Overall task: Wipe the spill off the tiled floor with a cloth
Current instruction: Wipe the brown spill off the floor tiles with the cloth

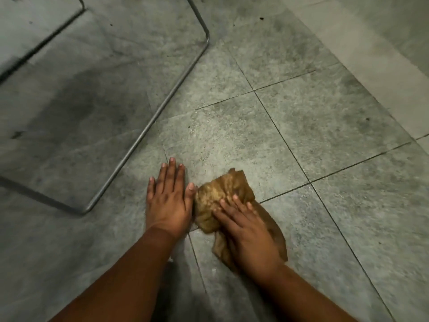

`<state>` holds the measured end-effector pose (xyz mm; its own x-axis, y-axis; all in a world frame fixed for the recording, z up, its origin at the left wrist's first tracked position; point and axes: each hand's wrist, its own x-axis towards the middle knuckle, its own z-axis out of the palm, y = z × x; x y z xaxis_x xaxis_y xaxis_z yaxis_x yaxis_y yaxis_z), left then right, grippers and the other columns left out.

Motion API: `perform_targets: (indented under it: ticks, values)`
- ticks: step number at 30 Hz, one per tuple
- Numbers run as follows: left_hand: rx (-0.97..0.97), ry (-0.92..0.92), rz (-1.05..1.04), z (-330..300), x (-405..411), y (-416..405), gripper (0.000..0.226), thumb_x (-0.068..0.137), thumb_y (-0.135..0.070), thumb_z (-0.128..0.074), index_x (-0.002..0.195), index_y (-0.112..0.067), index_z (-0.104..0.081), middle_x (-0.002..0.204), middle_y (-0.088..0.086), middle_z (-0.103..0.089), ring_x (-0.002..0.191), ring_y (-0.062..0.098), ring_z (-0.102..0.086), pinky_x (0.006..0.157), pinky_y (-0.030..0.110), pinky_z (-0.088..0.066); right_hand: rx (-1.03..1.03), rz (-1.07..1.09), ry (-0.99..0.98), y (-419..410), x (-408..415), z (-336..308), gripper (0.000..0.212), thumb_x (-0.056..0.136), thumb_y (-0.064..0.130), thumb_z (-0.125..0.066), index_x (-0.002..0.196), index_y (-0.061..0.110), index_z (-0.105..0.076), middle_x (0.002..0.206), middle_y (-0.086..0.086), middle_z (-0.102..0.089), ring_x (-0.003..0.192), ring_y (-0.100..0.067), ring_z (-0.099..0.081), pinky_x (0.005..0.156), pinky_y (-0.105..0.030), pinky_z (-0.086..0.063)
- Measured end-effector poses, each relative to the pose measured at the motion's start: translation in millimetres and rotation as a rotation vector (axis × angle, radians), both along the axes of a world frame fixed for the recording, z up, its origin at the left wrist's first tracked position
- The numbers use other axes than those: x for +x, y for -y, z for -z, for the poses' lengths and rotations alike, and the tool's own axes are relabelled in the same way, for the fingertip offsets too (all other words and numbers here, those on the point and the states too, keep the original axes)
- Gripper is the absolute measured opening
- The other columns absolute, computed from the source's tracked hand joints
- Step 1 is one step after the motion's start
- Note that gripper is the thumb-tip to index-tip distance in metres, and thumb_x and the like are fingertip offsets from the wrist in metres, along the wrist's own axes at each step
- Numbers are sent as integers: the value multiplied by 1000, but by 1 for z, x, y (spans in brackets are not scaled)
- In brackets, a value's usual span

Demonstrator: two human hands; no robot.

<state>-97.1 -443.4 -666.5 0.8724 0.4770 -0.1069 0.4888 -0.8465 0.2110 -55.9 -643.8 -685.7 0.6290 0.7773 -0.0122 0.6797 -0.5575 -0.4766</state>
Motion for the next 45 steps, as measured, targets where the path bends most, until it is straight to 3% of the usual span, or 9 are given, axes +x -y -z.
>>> perform_targets:
  ticks: [6,10,13,20,23,30,37,42,45]
  values:
    - [7,18,29,8,-11,-8,66,96,-50,3,154,-22,-7,160,-8,5,147,7,12,120,36,7,33,-30,-30,-23,39,3,56,91,14,-50,144,30,-41,153,8,-36,146,-12,-16,119,-34,-10]
    - [24,16,0,9,-11,-12,66,96,-49,3,154,-21,-8,161,-6,4,147,6,12,119,33,10,34,250,13,-69,125,5,50,95,13,-45,144,25,-42,153,1,-36,146,-19,-19,119,-35,-7]
    - [10,28,-23,7,-5,-16,68,94,-50,4,154,-21,-7,161,-6,5,146,5,13,119,34,10,36,363,-5,-81,137,2,54,94,7,-43,145,24,-40,154,-1,-35,147,-19,-17,119,-33,-4]
    - [42,52,-1,8,21,-36,70,93,-49,5,155,-20,-8,160,-8,7,147,7,11,119,34,10,44,14,-17,-45,56,0,54,88,13,-61,138,27,-50,148,4,-44,143,-19,-29,117,-39,-20]
    - [60,39,25,12,32,-45,68,94,-48,2,155,-20,-8,162,-4,1,148,9,9,119,34,9,9,23,-9,-62,85,1,52,92,14,-50,142,27,-44,152,5,-38,145,-17,-23,119,-37,-14]
    - [6,21,-42,23,41,-53,62,97,-45,-7,155,-22,-4,163,-4,2,148,8,9,118,31,12,-1,322,33,-118,153,3,54,95,8,-40,147,23,-37,156,0,-30,147,-19,-14,120,-35,-3]
    - [-17,117,-71,24,40,-52,62,97,-42,-9,154,-20,-19,162,-5,-12,147,4,1,120,30,6,3,43,13,-82,66,1,59,87,11,-61,142,26,-44,150,2,-42,145,-19,-24,117,-39,-15]
    - [-30,129,-94,25,40,-52,59,99,-38,-15,154,-18,-19,162,-4,-13,148,5,-3,120,29,4,-6,-79,-2,-128,122,-4,53,95,16,-45,146,27,-38,154,1,-34,147,-20,-16,118,-35,-2]
    - [-34,144,-107,25,41,-51,58,99,-36,-19,154,-17,-22,162,-4,-14,148,6,-5,120,29,4,5,-8,50,-168,171,2,53,95,13,-42,146,26,-38,155,0,-32,147,-21,-16,119,-38,-5]
